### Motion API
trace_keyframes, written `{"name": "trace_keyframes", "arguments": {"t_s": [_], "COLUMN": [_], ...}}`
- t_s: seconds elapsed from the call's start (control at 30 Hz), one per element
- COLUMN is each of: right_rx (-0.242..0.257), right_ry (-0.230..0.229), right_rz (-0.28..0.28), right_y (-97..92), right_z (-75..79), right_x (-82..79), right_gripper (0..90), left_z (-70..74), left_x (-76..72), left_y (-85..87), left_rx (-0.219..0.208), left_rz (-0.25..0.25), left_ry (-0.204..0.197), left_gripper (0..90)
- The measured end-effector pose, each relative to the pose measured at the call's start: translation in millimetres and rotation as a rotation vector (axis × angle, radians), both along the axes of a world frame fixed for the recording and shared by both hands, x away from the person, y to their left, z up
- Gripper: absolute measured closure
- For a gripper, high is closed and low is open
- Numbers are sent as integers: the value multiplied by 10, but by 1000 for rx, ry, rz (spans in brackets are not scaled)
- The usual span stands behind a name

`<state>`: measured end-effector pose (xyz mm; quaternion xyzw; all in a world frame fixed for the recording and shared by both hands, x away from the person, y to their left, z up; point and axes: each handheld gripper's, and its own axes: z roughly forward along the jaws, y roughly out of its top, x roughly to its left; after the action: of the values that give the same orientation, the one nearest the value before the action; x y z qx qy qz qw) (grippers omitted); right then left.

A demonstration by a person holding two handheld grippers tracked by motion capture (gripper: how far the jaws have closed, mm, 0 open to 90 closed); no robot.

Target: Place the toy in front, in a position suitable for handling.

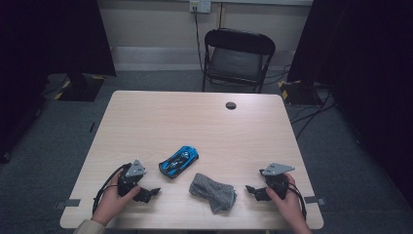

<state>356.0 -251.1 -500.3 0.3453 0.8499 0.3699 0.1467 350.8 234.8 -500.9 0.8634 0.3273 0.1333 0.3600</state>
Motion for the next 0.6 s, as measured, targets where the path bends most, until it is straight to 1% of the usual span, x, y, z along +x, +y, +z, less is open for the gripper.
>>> {"name": "trace_keyframes", "arguments": {"t_s": [0.57, 0.6], "right_rx": [-2, -2], "right_ry": [-1, -1], "right_rz": [-9, -10], "right_y": [4, 5], "right_z": [1, 1], "right_x": [-6, -6], "right_gripper": [130, 131], "left_z": [-1, 0], "left_x": [-5, -8], "left_y": [-16, -30], "left_rx": [-4, -3], "left_rz": [5, -8], "left_ry": [3, 2], "left_gripper": [0, 0]}}
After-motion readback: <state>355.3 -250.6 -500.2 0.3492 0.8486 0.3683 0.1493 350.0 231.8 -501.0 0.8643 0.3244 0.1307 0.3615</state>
